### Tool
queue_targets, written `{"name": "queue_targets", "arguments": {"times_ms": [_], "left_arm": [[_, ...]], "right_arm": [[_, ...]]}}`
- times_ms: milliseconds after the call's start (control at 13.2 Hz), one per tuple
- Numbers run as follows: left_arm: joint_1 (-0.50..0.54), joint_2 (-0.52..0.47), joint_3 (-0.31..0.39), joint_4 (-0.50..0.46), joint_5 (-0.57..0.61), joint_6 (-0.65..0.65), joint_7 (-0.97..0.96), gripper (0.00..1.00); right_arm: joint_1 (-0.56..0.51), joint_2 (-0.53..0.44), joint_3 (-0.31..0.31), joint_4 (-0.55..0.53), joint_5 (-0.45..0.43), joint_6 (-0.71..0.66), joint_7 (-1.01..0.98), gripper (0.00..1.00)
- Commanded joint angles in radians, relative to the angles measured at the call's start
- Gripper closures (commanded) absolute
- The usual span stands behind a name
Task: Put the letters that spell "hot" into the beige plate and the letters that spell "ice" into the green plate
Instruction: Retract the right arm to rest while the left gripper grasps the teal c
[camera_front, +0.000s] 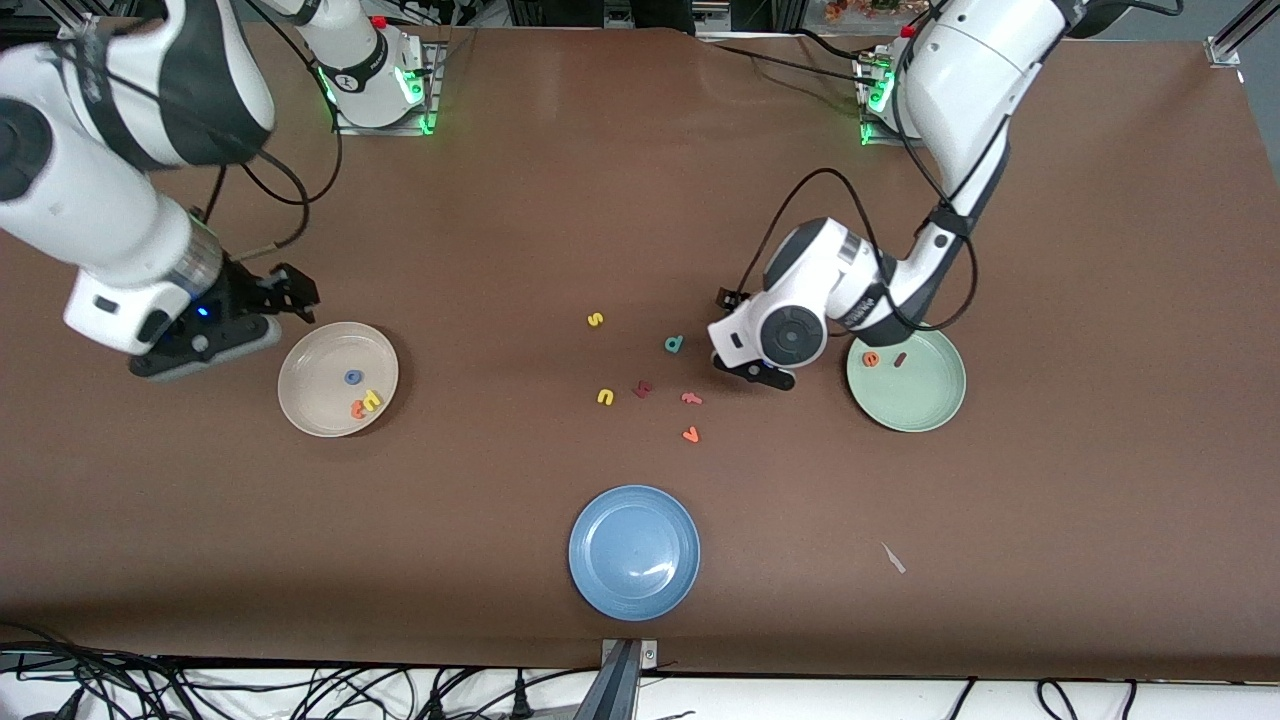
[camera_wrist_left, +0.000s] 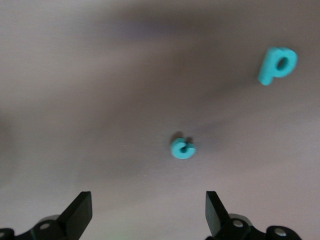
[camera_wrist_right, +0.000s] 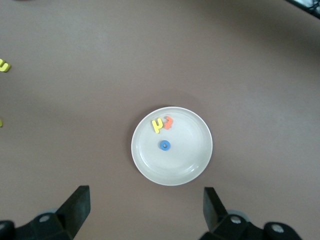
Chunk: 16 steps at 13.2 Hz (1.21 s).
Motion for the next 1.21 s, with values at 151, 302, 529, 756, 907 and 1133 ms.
{"name": "queue_targets", "arguments": {"times_ms": [151,302,529,756,907,1133], "left_arm": [[-0.041,-0.008,0.003,-0.091,0.099,0.079,-0.006,0.22],[-0.064,0.017,0.003,-0.086,0.096,0.134,-0.022,0.35],[-0.066,0.025,0.004,-0.089,0.099,0.157,-0.026,0.42],[-0.07,0.033,0.003,-0.089,0.098,0.182,-0.034,0.43],[-0.072,0.041,0.003,-0.091,0.098,0.194,-0.035,0.45],[-0.069,0.041,0.004,-0.089,0.099,0.194,-0.031,0.58]], "right_arm": [[-0.03,-0.121,0.026,-0.113,0.006,0.03,0.014,0.0],[-0.048,-0.138,0.023,-0.105,0.059,0.022,0.007,0.0],[-0.11,-0.143,0.021,-0.078,0.14,0.004,0.007,0.0],[-0.128,-0.141,0.008,-0.048,0.15,-0.102,0.014,0.0],[-0.13,-0.143,0.003,-0.045,0.133,-0.132,0.014,0.0],[-0.13,-0.143,-0.019,-0.026,0.092,-0.136,0.026,0.0]]}}
